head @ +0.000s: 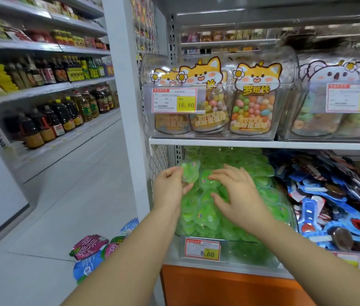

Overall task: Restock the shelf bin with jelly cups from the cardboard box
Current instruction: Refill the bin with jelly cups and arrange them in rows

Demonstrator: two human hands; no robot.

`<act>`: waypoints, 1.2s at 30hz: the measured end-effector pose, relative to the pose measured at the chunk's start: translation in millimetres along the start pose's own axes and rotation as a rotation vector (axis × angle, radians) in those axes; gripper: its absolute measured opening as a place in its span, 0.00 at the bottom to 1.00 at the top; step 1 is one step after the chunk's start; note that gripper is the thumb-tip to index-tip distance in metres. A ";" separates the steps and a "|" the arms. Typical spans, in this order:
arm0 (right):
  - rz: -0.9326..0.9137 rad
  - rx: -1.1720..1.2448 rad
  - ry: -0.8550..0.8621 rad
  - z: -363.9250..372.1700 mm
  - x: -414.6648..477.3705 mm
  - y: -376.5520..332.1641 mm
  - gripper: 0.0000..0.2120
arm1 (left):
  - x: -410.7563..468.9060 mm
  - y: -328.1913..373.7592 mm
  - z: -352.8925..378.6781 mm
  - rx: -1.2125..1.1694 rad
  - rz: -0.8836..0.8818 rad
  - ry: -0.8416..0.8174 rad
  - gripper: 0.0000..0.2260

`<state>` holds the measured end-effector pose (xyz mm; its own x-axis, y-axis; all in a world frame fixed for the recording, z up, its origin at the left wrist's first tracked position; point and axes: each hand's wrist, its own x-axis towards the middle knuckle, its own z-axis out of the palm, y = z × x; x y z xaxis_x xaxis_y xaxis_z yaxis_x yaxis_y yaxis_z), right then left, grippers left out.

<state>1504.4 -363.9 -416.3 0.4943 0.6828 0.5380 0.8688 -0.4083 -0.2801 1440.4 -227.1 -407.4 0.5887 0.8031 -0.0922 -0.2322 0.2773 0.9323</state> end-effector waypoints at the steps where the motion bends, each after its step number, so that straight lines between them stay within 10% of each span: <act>1: 0.027 -0.086 -0.090 -2.6 5.1 1.7 0.20 | 7.0 1.6 3.4 0.016 0.002 0.022 0.03; 15: 0.077 -0.293 -0.358 0.1 53.8 22.3 0.25 | 94.6 -3.0 25.4 0.256 -0.056 0.133 0.06; 24: 0.036 -0.297 -0.320 7.2 54.2 28.9 0.24 | 110.3 -2.9 37.5 0.852 -0.024 0.084 0.15; 36: 0.056 -0.263 -0.289 10.4 54.2 29.8 0.23 | 118.3 -7.8 33.5 0.661 -0.007 -0.009 0.16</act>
<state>1557.4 -332.8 -403.7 0.5612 0.7821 0.2710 0.8218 -0.5655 -0.0697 1537.8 -151.9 -413.9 0.5955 0.7973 -0.0984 0.2940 -0.1023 0.9503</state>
